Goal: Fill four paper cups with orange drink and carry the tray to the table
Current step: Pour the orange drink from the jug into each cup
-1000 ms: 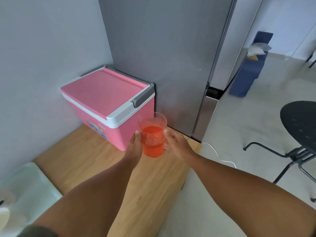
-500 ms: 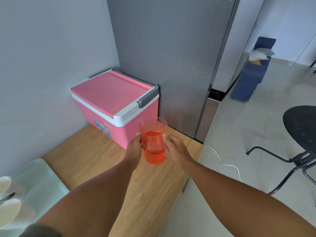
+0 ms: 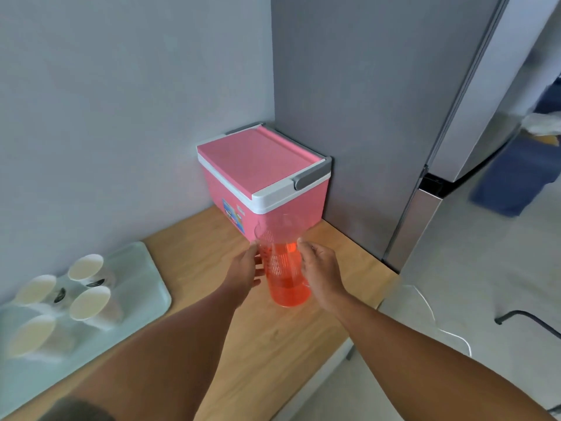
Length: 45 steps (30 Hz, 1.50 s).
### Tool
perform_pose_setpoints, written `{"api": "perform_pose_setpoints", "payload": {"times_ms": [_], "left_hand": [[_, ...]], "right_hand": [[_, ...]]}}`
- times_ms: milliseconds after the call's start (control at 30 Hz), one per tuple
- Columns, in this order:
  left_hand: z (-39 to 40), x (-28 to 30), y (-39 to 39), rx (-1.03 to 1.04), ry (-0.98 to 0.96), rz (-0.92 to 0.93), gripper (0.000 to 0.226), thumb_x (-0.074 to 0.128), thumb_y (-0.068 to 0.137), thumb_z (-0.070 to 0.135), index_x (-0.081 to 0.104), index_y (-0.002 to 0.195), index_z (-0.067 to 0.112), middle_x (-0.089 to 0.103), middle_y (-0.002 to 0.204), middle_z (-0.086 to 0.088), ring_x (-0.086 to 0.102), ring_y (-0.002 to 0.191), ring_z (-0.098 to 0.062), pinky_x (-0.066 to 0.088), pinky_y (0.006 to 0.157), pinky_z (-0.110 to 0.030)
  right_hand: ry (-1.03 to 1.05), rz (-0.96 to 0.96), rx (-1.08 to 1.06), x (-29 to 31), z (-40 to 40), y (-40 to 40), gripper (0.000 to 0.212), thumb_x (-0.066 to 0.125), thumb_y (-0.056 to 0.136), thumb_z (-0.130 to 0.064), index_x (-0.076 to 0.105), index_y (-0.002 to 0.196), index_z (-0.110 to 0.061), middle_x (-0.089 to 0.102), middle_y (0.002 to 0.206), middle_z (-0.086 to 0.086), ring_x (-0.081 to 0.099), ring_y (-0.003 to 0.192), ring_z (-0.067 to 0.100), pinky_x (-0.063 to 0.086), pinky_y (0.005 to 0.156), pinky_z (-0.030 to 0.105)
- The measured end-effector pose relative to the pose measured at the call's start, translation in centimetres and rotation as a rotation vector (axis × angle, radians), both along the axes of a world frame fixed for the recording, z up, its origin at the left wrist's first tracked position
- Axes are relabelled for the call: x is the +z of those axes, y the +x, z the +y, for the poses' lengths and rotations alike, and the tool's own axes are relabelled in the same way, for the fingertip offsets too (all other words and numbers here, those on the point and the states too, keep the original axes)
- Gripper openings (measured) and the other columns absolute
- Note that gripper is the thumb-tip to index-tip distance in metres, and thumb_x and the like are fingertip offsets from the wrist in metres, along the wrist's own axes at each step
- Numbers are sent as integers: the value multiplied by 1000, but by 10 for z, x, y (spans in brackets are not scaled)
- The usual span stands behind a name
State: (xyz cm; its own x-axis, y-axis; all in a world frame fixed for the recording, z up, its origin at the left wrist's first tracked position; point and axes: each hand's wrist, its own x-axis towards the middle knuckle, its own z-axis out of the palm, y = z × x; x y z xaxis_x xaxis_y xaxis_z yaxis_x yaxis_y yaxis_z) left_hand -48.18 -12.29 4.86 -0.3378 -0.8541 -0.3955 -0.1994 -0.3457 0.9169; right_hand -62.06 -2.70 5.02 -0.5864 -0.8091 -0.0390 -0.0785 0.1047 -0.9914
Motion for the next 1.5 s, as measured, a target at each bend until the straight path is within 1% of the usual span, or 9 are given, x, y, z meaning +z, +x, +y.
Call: {"api": "perform_pose_setpoints", "payload": {"times_ms": [167, 300, 400, 500, 733, 1033, 1233, 1367, 1500], "left_hand": [[10, 2, 40, 70, -51, -47, 50, 35, 101, 57, 71, 102, 23, 74, 97, 0, 68, 82, -23, 44, 79, -38], [14, -7, 85, 146, -72, -112, 53, 37, 101, 55, 71, 104, 15, 75, 97, -8, 66, 77, -22, 45, 71, -36], [22, -14, 119, 214, -68, -191, 42, 47, 101, 47, 69, 106, 12, 74, 97, -8, 64, 73, -21, 45, 67, -34], [34, -21, 156, 278, -74, -281, 28, 59, 97, 35, 69, 101, 9, 74, 97, -10, 64, 69, -19, 45, 63, -31], [54, -31, 253, 385, -49, -368, 22, 62, 93, 28, 69, 97, 7, 73, 91, -7, 64, 68, -18, 45, 59, -29], [70, -36, 367, 422, -65, -386, 18, 67, 91, 30, 69, 93, 13, 72, 91, -2, 68, 73, -17, 47, 60, -27], [80, -42, 436, 442, -69, -427, 16, 73, 83, 30, 71, 89, 15, 73, 80, -4, 67, 66, -15, 46, 55, -25], [81, -47, 467, 451, -72, -445, 16, 76, 82, 31, 70, 89, 18, 71, 75, -1, 66, 66, -15, 48, 57, -25], [73, -53, 479, 438, -89, -468, 20, 79, 79, 33, 69, 91, 21, 72, 86, 0, 70, 79, -18, 58, 73, -33]], "right_hand": [[-49, 66, 76, 1, -12, 21, 54, 56, 94, -59, 41, 56, -24, 37, 52, -3, 34, 50, 17, 27, 52, 35], [-72, 66, 201, 1, -23, 42, 58, 57, 94, -58, 40, 51, -24, 35, 49, -5, 33, 48, 19, 28, 52, 38], [-85, 72, 251, 3, -31, 63, 58, 60, 91, -61, 37, 53, -24, 32, 53, 4, 32, 53, 23, 30, 52, 44], [-98, 75, 311, 10, -38, 87, 59, 61, 88, -61, 34, 52, -22, 29, 52, 0, 31, 53, 22, 29, 53, 44], [-91, 152, 468, 22, -45, 147, 61, 60, 88, -63, 27, 55, -22, 27, 56, 2, 29, 54, 21, 28, 55, 45], [-20, 125, 525, 27, -39, 234, 54, 61, 81, -64, 58, 68, -11, 32, 52, 0, 30, 48, 19, 27, 53, 40], [29, 127, 494, 32, -34, 276, 46, 63, 78, -61, 55, 63, -18, 33, 47, -6, 29, 41, 14, 25, 49, 31], [60, 142, 479, 32, -34, 293, 55, 65, 95, -44, 41, 49, -24, 32, 44, -7, 28, 38, 13, 25, 48, 30], [106, 186, 483, 33, -37, 304, 49, 61, 78, -64, 56, 65, -17, 33, 47, -7, 31, 43, 15, 28, 52, 36]]}}
